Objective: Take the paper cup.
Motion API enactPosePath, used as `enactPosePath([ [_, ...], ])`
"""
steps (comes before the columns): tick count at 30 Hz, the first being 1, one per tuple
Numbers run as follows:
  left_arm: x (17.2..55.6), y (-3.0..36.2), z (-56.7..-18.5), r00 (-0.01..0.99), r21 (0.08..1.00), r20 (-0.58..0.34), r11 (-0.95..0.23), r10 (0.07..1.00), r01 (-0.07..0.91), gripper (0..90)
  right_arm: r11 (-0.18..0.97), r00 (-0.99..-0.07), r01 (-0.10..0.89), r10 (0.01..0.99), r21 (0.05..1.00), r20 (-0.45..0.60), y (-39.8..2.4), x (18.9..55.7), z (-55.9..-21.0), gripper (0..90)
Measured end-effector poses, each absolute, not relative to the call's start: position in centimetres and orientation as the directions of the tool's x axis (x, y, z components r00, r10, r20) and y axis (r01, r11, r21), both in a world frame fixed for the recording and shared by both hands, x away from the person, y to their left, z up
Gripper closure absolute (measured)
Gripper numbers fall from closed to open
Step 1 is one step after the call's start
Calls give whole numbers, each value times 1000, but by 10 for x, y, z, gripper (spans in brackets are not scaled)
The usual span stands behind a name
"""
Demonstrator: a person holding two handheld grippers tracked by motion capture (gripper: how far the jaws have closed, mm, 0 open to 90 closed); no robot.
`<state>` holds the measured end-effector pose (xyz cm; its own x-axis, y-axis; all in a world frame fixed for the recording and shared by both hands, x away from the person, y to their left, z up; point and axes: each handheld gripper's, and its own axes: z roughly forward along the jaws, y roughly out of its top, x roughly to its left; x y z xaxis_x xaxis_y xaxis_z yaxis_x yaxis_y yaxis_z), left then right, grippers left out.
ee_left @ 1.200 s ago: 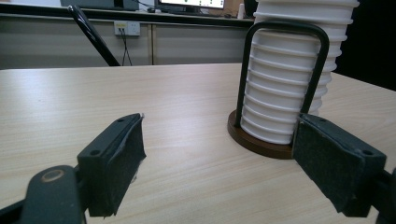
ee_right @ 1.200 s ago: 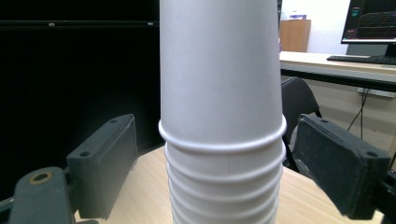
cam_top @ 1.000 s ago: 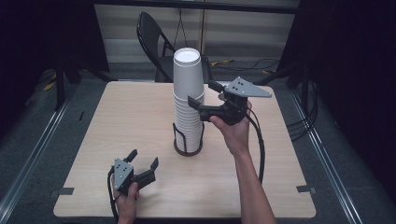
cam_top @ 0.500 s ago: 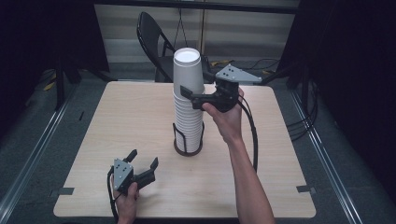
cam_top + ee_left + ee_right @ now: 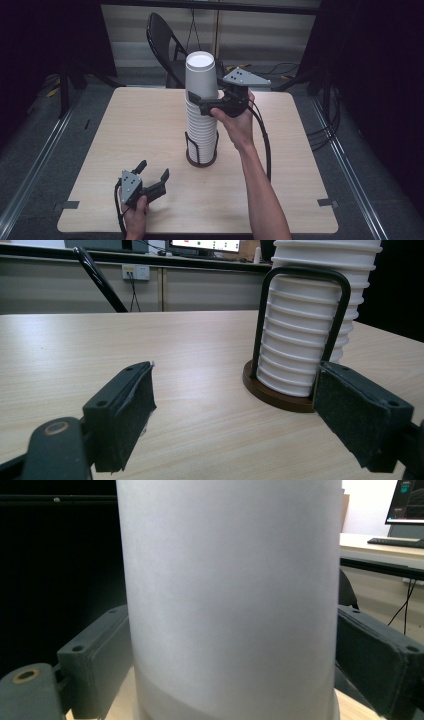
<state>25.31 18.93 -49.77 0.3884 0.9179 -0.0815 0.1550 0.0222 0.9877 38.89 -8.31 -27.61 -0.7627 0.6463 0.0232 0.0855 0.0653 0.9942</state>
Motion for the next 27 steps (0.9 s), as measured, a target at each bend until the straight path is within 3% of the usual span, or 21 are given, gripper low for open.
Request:
enactPosePath([
  [27,253,190,-498,392,988,-83,24,916,154,167,88,-742,52,670,995,-20,-70,392,-266,118],
])
